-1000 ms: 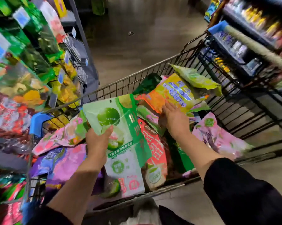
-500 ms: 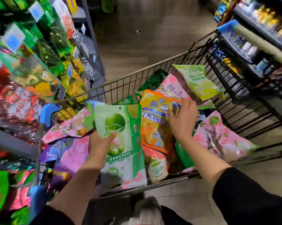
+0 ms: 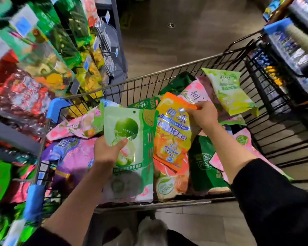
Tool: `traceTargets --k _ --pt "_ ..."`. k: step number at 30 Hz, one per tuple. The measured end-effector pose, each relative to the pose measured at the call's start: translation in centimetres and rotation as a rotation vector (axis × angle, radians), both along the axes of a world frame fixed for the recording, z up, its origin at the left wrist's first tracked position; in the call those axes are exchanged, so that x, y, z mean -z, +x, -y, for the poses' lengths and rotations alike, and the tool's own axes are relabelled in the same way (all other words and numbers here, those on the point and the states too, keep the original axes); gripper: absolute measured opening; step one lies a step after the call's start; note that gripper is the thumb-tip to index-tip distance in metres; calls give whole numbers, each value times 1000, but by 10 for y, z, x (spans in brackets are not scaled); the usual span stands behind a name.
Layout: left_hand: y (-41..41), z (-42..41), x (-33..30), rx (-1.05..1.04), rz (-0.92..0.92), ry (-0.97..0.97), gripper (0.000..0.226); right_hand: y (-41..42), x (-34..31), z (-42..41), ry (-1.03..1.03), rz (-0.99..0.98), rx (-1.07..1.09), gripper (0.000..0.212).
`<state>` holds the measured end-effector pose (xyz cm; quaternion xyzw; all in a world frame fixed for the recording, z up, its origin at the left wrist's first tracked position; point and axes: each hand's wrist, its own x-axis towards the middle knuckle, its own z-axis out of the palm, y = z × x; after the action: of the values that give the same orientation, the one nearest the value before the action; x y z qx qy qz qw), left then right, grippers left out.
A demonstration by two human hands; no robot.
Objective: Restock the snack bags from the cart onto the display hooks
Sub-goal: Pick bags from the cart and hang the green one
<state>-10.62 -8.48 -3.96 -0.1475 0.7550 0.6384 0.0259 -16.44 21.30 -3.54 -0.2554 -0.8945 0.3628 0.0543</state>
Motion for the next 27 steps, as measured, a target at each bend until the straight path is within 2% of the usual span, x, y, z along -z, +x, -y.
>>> traceTargets --k 4,7,12,16,21,24,27 --pt "11 3 -4 -19 -46 25 9 3 -7 10 -19 -181 -97 12" --pt "18 5 -14 -80 -70 67 15 8 -27 22 -25 -288 -218 17" --pt "37 27 -42 -185 -128 120 16 12 -63 57 -128 -462 -395 8" --pt "73 50 -75 -316 -257 183 19 18 -92 104 -73 -581 -571 20" --pt "145 90 -108 -487 -364 180 22 58 -133 163 8 -734 -799 20" --pt "202 109 -124 -593 -404 176 16 92 -163 196 -52 -823 -871 24" --pt "260 123 -141 -720 -461 163 19 141 -185 232 -188 -894 -928 20"
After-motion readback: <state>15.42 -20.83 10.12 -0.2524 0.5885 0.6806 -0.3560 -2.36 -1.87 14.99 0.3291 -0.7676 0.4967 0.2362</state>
